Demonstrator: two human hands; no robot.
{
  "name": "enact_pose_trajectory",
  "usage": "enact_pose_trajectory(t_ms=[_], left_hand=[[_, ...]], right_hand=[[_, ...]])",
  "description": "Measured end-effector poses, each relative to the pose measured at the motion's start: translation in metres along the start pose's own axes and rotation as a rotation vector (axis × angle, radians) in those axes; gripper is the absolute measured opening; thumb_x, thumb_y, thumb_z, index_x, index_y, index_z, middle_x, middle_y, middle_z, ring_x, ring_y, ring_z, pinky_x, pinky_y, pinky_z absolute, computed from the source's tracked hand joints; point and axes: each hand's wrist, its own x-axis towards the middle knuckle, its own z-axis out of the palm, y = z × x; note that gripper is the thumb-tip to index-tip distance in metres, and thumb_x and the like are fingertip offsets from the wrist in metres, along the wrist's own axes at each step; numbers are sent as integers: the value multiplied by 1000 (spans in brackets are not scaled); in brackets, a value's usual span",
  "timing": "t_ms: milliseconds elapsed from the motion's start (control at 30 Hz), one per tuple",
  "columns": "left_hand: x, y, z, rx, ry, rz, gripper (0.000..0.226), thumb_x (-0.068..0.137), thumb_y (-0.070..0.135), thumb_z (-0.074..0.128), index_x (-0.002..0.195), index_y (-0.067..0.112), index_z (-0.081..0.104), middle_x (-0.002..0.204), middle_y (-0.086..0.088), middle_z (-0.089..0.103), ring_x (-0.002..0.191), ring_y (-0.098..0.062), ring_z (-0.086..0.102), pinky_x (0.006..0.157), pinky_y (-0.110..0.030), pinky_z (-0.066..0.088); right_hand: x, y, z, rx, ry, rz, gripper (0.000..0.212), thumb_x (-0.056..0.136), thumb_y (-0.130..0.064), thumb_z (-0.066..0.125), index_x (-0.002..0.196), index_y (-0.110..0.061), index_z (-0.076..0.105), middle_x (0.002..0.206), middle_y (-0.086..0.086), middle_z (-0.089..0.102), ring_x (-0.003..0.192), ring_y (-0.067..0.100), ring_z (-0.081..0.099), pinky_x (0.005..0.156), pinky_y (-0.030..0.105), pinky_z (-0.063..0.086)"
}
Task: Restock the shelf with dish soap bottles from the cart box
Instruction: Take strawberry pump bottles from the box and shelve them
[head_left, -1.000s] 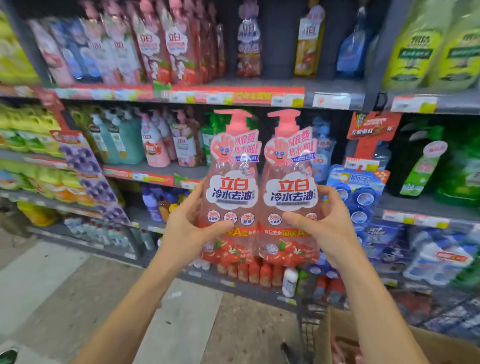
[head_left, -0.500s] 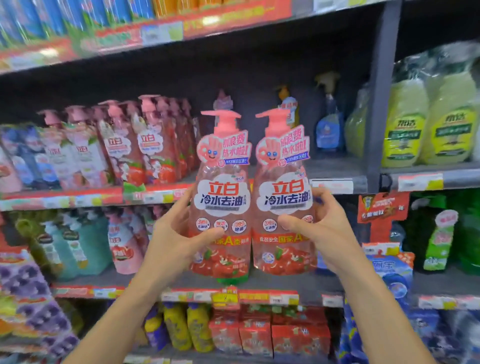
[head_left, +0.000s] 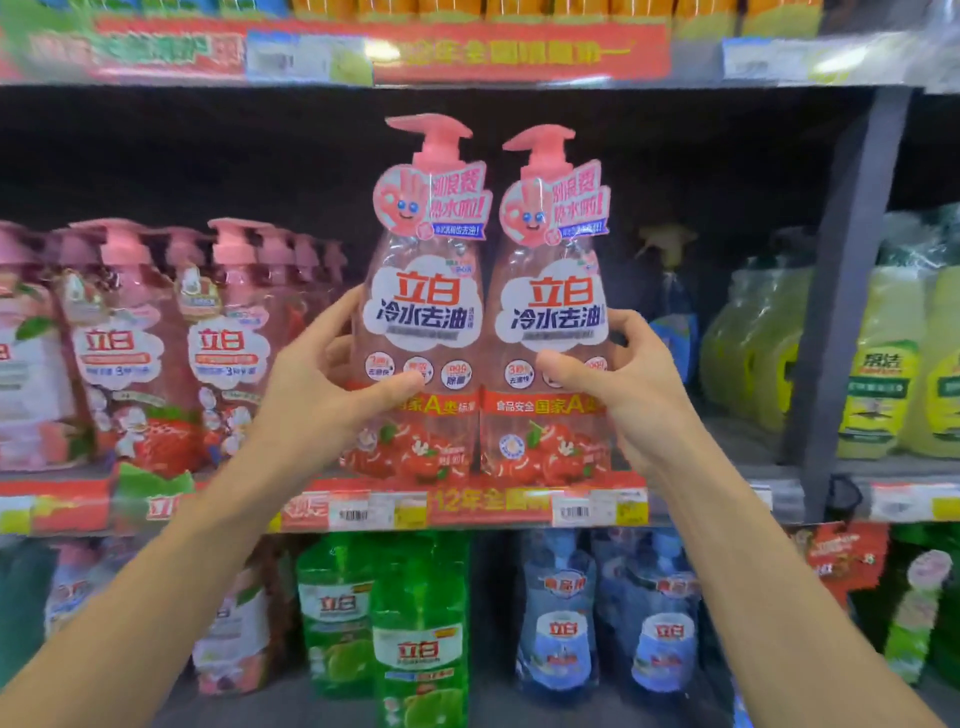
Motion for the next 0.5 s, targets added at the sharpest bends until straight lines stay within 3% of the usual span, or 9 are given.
enact_pose_trajectory(t_ms=[133,233,367,500], left_hand=[[38,-35,-1,-74,34,-18,86,59,31,83,137,36,49,108,13,73,103,0,66,85,-38,59],[53,-58,0,-78,10,-21,83,59,33,82,135,41,48,106,19,72,101,5,65,85,-32,58],[62,-91,0,-149,0,-61,74,56,28,84,118,51,52,105,14,74,101,-4,69,88,-39,57],[65,-107,-1,-202,-1,-72,78,56,25,84,126,41,53,109,7,74,102,-10,69,89,-41,57]], right_hand=[[42,15,14,-14,20,-1,79,50,-27,95,118,-17,57,107,7,75,98,26,73,86,49,59],[61,31,21,-7,20,24,76,51,-22,93,118,-15,58,103,8,76,92,24,75,77,41,60],[69,56,28,7,47,41,71,48,-27,86,113,-16,60,95,1,77,82,15,74,68,27,57],[73,70,29,-6,36,40,61,54,-22,88,109,-18,61,98,2,77,88,18,75,70,29,58]])
